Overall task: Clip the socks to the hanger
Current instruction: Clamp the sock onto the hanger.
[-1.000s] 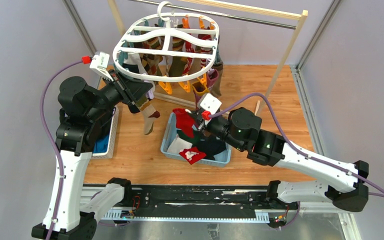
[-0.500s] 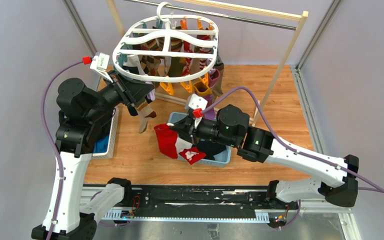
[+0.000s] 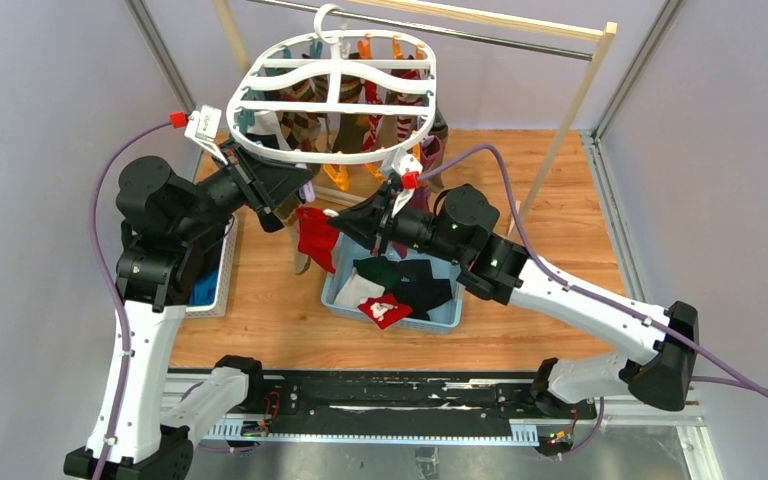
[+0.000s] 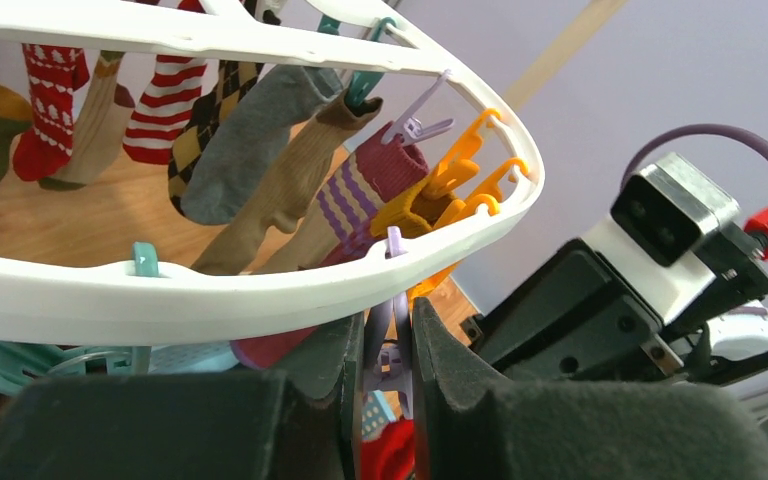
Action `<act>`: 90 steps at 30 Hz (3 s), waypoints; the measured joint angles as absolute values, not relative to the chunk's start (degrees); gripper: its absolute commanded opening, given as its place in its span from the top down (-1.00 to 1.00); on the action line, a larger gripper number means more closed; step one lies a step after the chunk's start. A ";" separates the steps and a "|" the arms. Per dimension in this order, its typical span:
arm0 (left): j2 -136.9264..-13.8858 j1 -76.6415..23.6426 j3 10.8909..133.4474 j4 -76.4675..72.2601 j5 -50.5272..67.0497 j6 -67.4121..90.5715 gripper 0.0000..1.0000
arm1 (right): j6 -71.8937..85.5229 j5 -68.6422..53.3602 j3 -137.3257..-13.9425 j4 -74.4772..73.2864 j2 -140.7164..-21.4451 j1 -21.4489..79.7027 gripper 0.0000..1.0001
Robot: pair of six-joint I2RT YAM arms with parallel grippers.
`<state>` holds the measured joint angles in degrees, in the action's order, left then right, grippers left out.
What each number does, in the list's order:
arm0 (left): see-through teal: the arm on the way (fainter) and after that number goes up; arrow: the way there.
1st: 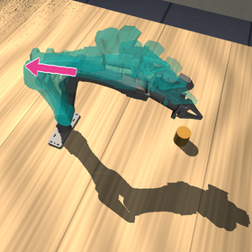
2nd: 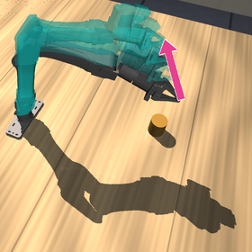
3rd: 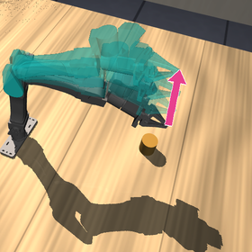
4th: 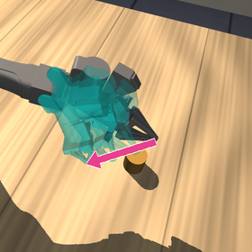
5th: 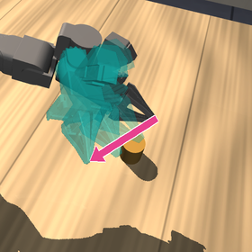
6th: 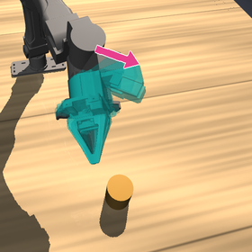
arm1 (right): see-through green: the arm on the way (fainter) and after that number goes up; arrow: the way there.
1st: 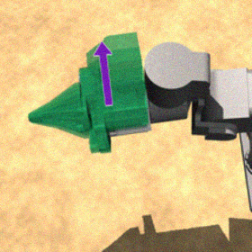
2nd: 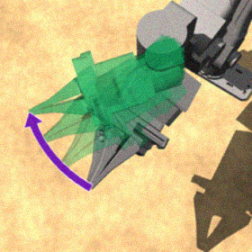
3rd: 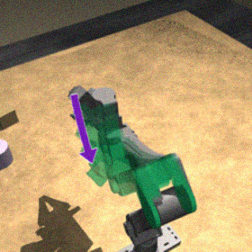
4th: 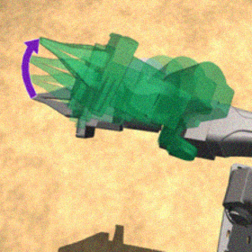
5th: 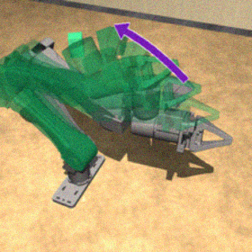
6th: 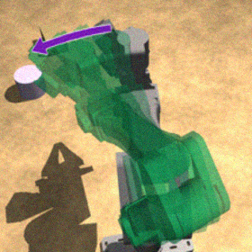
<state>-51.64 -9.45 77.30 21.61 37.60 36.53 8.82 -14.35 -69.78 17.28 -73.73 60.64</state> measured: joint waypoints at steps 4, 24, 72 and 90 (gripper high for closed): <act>-51.66 -9.45 76.90 21.06 38.20 36.99 1.00 | 11.55 -16.53 -69.78 20.80 -75.07 58.72 1.00; -51.66 -9.45 76.36 19.62 40.10 38.15 1.00 | 15.97 -19.05 -69.78 25.89 -77.14 56.51 1.00; -51.81 -9.45 76.36 19.38 40.93 31.44 1.00 | 18.26 -19.46 -70.87 25.02 -75.24 55.16 1.00; -48.14 -9.41 75.18 22.09 42.02 30.13 -0.98 | 18.94 -19.49 -71.96 25.34 -75.66 55.09 1.00</act>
<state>-48.14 -9.41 75.18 22.09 42.02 30.13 18.94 -19.49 -71.96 25.34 -75.66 55.09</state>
